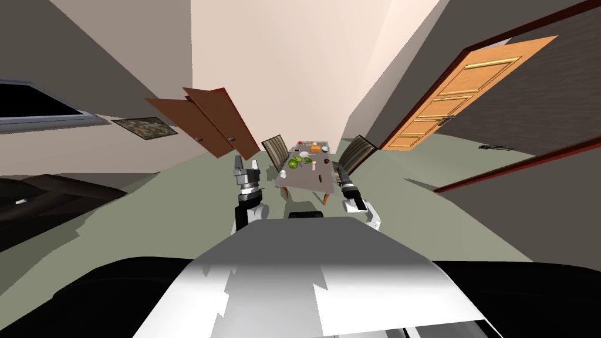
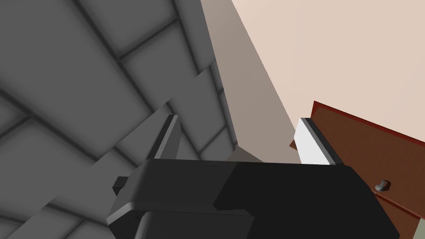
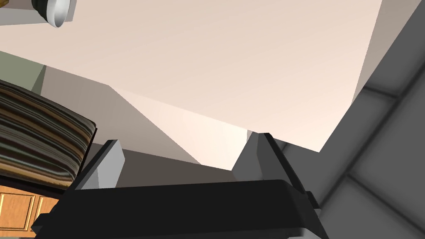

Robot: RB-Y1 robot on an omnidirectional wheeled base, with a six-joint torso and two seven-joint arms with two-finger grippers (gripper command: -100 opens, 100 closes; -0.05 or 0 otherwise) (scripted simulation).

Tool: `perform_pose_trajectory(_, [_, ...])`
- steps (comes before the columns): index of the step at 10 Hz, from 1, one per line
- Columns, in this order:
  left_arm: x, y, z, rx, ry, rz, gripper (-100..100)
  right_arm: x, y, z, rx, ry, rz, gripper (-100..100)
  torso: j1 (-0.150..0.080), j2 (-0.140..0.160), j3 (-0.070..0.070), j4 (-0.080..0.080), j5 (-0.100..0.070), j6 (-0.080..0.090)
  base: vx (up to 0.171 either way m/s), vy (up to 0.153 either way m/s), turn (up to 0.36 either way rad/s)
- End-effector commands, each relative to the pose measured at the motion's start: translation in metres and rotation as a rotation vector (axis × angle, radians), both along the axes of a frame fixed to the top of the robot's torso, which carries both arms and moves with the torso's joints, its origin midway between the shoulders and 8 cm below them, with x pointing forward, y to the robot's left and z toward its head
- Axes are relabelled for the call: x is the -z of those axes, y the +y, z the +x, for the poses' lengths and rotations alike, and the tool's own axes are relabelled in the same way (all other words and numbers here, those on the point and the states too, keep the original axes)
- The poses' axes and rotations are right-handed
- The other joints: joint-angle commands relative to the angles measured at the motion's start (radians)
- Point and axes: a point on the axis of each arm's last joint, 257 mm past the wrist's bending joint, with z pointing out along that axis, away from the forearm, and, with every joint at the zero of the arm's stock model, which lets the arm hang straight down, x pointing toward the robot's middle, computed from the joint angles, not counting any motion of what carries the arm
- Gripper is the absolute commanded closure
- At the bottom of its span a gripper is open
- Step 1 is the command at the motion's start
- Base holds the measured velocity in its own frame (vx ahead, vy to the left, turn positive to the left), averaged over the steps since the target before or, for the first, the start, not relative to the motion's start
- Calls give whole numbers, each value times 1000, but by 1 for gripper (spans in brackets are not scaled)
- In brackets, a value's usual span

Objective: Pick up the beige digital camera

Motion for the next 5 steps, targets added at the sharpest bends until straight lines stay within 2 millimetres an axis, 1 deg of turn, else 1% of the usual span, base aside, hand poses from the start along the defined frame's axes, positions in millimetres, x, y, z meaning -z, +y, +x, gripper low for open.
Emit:
perform_pose_trajectory(1, [0,0,0,0,0,0,0,12,-6,3,15,37,-29,-100,0,0,0,0,0,0,-53,7,148])
perform_pose_trajectory(2, [0,0,0,0,0,0,0,28,-18,8,35,84,-65,-100,0,0,0,0,0,1,-72,12,339])
perform_pose_trajectory(3, [0,0,0,0,0,0,0,35,-20,8,40,99,-74,-100,0,1,0,0,0,0,-55,0,131])
perform_pose_trajectory(4, [0,0,0,0,0,0,0,52,-33,12,60,151,-107,-100,-1,0,0,0,0,1,-58,11,271])
perform_pose_trajectory(5, [0,0,0,0,0,0,0,58,-34,11,64,163,-118,-100,-1,0,0,0,0,0,-45,6,158])
